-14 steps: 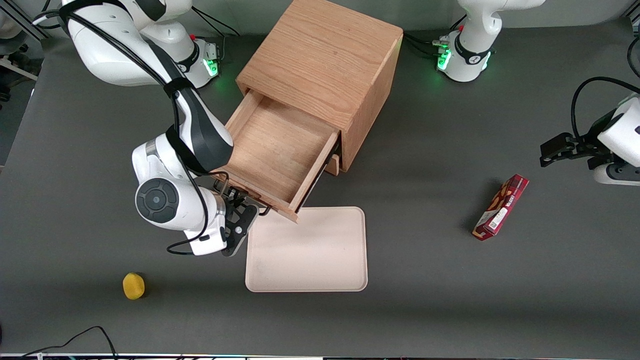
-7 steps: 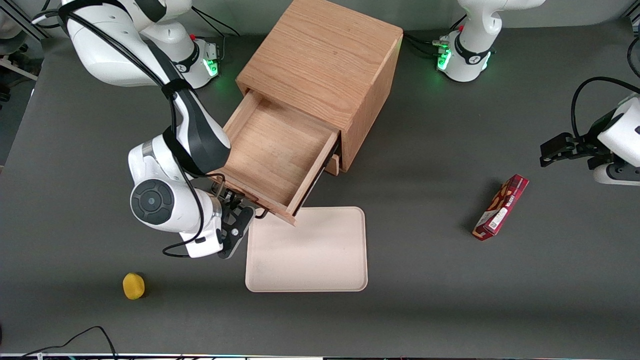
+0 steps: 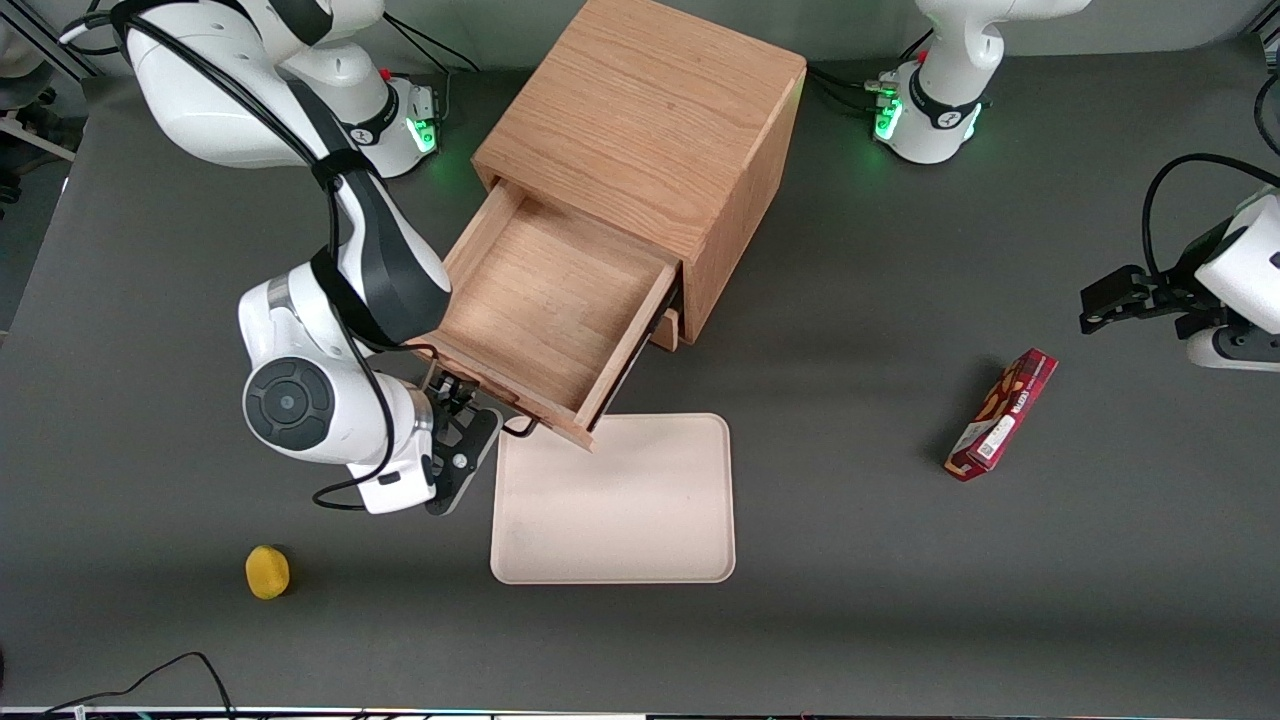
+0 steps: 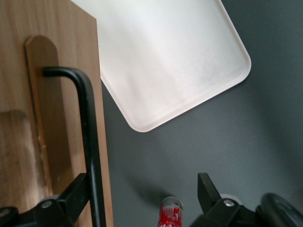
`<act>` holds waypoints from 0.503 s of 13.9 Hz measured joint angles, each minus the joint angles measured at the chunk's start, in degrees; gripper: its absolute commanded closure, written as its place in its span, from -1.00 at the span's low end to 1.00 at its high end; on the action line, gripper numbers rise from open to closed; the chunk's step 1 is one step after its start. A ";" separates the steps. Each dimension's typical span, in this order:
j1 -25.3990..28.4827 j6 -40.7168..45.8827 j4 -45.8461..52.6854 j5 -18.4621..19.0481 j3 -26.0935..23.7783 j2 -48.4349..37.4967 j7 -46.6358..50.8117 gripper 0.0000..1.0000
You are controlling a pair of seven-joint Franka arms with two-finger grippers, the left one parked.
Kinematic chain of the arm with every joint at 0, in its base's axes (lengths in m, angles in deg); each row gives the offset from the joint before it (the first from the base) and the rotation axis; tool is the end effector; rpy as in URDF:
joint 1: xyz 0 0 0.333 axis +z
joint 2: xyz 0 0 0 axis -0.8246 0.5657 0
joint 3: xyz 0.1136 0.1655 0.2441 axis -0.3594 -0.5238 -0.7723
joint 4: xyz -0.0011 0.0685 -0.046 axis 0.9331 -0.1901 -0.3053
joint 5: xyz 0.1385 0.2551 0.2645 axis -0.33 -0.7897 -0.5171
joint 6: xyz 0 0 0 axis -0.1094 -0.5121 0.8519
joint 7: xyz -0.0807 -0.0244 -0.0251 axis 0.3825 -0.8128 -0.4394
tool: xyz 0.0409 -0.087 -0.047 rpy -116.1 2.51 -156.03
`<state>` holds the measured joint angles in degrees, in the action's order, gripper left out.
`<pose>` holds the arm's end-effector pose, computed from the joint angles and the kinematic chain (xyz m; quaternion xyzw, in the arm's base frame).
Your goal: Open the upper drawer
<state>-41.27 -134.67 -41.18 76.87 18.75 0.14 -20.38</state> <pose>0.6782 0.2604 0.4090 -0.8678 -0.4894 0.0731 0.0451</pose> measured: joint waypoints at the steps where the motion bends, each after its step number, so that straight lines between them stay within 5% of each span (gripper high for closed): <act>1: -0.01 1.49 1.08 0.00 0.04 -0.02 0.00 -1.00; 7: 0.03 9.66 5.70 -0.13 -0.02 -3.85 0.35 -1.00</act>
<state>-41.24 -125.00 -35.48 76.73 18.73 -3.71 -20.03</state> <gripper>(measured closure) 0.000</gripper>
